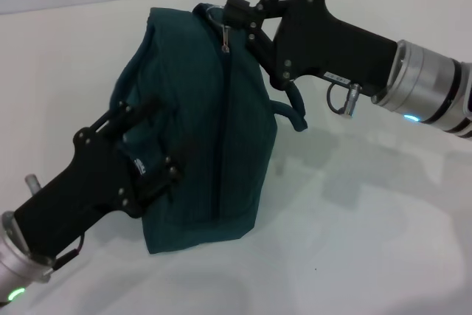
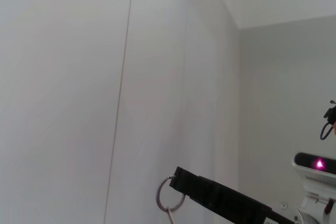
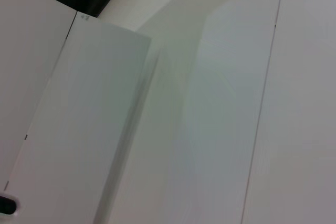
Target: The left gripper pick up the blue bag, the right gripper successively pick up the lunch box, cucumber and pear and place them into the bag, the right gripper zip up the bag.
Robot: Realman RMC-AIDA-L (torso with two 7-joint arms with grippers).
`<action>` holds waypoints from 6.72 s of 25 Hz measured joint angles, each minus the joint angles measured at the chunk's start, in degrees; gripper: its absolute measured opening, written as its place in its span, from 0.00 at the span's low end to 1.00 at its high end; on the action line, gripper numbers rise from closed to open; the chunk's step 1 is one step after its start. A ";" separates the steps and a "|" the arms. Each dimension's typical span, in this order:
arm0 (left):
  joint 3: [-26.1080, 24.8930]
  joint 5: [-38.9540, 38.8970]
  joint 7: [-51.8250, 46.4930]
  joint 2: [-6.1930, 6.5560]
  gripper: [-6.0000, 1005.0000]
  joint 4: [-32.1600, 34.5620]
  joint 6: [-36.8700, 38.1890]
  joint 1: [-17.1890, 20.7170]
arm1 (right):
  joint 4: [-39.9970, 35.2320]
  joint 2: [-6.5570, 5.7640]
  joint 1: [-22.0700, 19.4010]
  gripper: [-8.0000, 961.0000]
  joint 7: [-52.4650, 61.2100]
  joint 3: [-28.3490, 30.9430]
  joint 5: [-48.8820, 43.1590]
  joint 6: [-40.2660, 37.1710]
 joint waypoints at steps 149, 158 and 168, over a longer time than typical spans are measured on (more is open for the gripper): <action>-14.06 -6.11 -5.05 2.25 0.64 9.19 -21.01 6.74 | 12.60 -0.01 -4.50 0.20 -10.91 -34.26 31.85 4.59; -13.97 -0.43 -5.32 1.45 0.65 9.16 -20.99 4.06 | 11.10 -0.01 -1.27 0.20 -7.42 -40.21 31.75 7.10; -13.98 0.40 -5.20 1.33 0.65 8.62 -22.09 1.10 | 9.82 0.00 -2.08 0.20 -6.16 -43.73 31.70 3.99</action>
